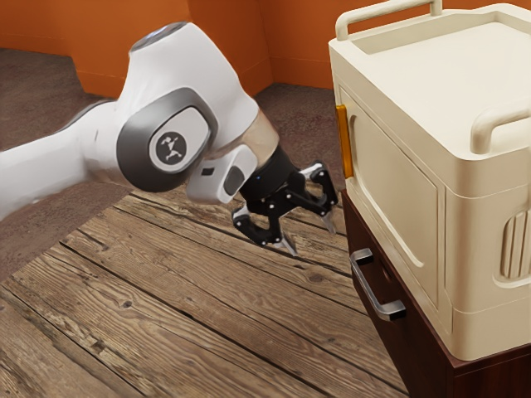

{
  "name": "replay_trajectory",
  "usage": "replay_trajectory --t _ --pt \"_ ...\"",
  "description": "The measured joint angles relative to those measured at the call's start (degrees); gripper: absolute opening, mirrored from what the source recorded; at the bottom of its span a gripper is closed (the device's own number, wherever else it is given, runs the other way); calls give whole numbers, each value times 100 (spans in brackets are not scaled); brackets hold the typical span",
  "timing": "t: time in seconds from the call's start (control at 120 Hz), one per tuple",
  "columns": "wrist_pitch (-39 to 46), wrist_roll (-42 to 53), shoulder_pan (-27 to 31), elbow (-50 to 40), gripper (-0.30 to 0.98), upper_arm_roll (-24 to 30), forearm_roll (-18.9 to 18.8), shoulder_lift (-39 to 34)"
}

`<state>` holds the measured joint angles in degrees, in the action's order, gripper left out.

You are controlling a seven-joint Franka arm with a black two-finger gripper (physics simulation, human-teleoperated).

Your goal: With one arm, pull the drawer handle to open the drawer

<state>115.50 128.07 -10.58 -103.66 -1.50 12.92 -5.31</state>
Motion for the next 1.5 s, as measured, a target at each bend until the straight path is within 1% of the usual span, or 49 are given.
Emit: replay_trajectory --t 0.125,0.275,0.433,0.55,0.675,0.808,0.908,1.05,1.133,1.267,1.5 --pt "172 323 73 -460 36 0 140 -383" --pt "328 632 -67 -687 35 -4 371 -550" --pt "454 872 -181 -838 35 -3 646 -582" --pt "548 1012 -256 -865 35 -1 923 -545" --pt "706 1135 -339 -865 34 29 1182 -423" --pt "882 1240 -343 -853 32 92 1376 -244" --pt "986 1306 -356 -854 30 119 1441 -130" --pt "1091 1381 -349 -871 17 123 1471 35" --pt "1139 1425 -365 -920 15 121 1483 64" --pt "1181 1477 -330 -1246 7 119 1474 -234" --pt "1207 1544 -271 -1995 2 -15 1432 -1033"
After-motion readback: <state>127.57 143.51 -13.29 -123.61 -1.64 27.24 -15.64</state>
